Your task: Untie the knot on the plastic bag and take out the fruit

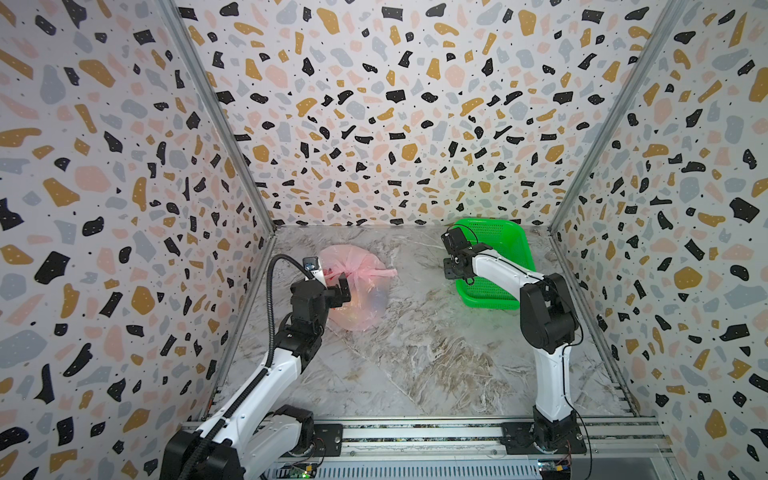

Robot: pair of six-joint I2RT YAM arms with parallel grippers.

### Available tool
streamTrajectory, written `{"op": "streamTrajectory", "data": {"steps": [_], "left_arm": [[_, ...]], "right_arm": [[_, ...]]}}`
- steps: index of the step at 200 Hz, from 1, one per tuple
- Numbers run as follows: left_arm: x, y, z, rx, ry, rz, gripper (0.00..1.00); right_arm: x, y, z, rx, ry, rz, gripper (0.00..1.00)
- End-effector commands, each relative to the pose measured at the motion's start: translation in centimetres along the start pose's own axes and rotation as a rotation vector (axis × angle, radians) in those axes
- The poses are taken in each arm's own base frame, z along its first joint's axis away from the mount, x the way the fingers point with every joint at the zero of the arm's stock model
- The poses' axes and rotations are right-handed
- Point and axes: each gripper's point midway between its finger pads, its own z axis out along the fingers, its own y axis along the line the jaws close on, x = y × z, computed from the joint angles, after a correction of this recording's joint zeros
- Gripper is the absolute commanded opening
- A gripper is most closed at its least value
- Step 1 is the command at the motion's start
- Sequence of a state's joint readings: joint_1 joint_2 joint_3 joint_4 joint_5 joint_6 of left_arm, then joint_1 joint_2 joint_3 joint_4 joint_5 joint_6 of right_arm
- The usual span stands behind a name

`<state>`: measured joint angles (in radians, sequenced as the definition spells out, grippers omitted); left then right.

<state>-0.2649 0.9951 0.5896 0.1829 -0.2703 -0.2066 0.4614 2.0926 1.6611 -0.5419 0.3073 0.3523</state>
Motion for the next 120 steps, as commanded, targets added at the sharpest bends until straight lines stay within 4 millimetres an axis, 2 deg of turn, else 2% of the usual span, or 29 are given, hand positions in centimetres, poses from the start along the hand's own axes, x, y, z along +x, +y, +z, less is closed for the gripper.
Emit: {"op": "streamTrajectory", "data": {"steps": [1,3,20,25,37,41,57,63,94,120], "left_arm": [[-0.8,-0.3,-0.2,0.013,-0.038,-0.022,1.00],[-0.8,-0.3,-0.2,0.014,-0.039,-0.023,1.00],[-0.8,-0.3,-0.2,0.015,-0.039,-0.027,1.00],[-0.8,-0.3,-0.2,0.016,-0.039,-0.026,0.99],[-0.8,-0.4,-0.2,0.016,-0.038,-0.025,1.00],[-0.9,-0.3,-0.2,0.015,-0.041,-0.026,1.00],[-0.9,-0.3,-0.3,0.013,-0.041,-0.025,1.00],[-0.8,-0.3,-0.3,0.014,-0.039,-0.022,1.00],[-0.7,-0.4,-0.2,0.018,-0.037,-0.024,1.00],[-0.7,-0.4,-0.1,0.019,-0.040,-0.025,1.00]], "right_arm": [[-0.5,-1.7,-1.7,0.023,-0.020,-0.009,0.33],[-0.5,-1.8,-1.7,0.024,-0.019,-0.011,0.30],[-0.1,-2.7,-1.5,0.041,-0.010,-0.019,0.28],[0.1,-2.9,-1.5,0.044,-0.006,-0.025,0.23],[0.6,-3.8,-1.3,0.065,0.006,-0.032,0.21],[0.7,-4.1,-1.2,0.074,0.008,-0.032,0.17],[1.4,-5.9,-1.0,0.117,0.020,-0.035,0.14],[1.6,-6.5,-0.9,0.132,0.024,-0.038,0.10],[2.8,-10.3,-0.3,0.210,0.057,-0.012,0.09],[3.3,-12.2,0.2,0.242,0.062,-0.012,0.09]]}}
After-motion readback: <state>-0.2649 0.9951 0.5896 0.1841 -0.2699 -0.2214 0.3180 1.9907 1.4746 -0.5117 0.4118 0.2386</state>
